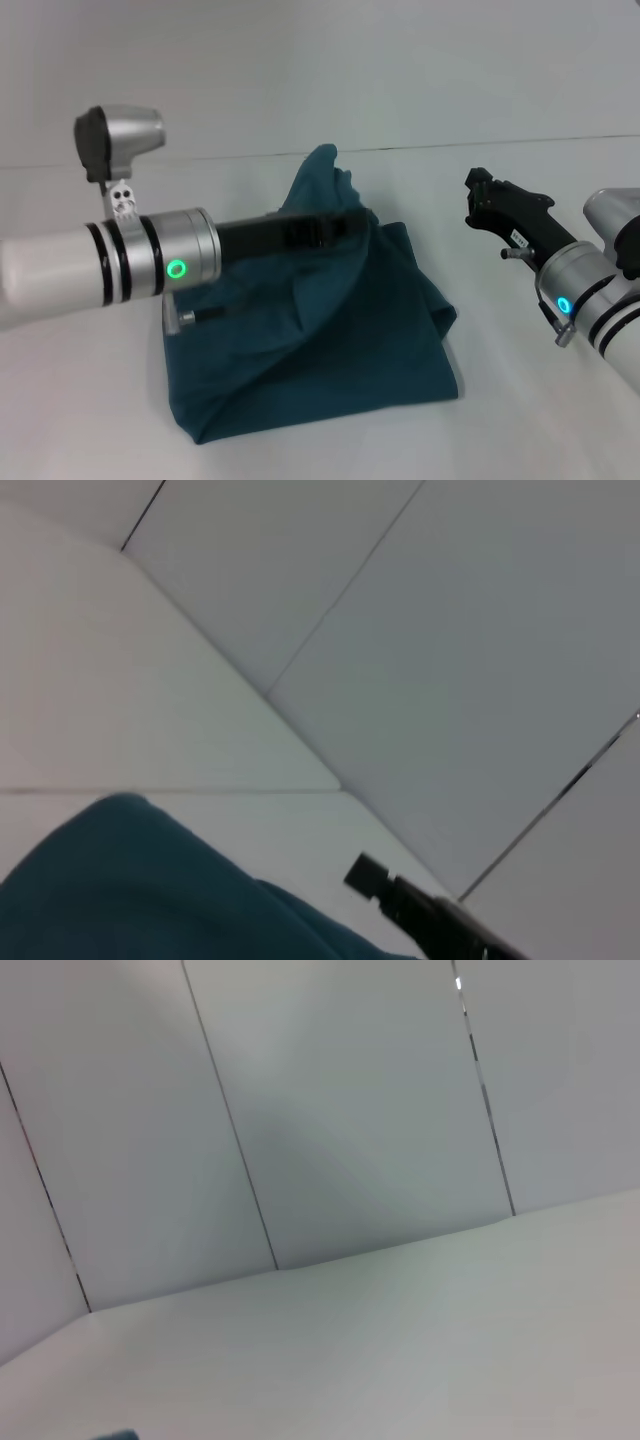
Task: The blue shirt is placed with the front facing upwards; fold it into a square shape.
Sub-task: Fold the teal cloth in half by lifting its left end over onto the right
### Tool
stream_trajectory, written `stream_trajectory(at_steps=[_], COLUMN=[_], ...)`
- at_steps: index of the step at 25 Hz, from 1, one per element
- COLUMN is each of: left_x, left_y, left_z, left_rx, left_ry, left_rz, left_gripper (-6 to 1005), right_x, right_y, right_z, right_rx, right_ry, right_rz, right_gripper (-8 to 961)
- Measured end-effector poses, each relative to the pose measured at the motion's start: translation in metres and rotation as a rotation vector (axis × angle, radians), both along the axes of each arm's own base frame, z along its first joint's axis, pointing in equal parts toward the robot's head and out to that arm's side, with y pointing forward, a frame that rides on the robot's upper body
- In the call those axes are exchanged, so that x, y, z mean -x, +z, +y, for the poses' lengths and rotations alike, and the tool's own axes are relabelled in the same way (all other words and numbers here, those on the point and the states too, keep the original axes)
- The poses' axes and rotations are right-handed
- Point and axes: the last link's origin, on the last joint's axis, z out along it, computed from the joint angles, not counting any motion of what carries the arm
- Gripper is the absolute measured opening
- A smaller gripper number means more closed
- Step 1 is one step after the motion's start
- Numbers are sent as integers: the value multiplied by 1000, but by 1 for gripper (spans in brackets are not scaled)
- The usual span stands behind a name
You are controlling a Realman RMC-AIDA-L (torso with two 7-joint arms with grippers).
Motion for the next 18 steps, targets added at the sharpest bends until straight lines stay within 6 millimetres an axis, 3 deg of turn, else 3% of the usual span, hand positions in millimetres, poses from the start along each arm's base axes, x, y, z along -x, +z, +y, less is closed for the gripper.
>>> stream_trajectory(at_steps=[8,18], left_x=[10,11], left_y=[-32,-47], left_z=[-13,-24], left_rx=[52,90], left_ry=[42,29], left_rz=[36,43], left_gripper=[30,36], right_x=[-4,-3], right_y=[1,2], right_z=[0,1], right_rx=[1,0], right_ry=[-11,-9], right_rz=[-11,-16], right_gripper=[40,42])
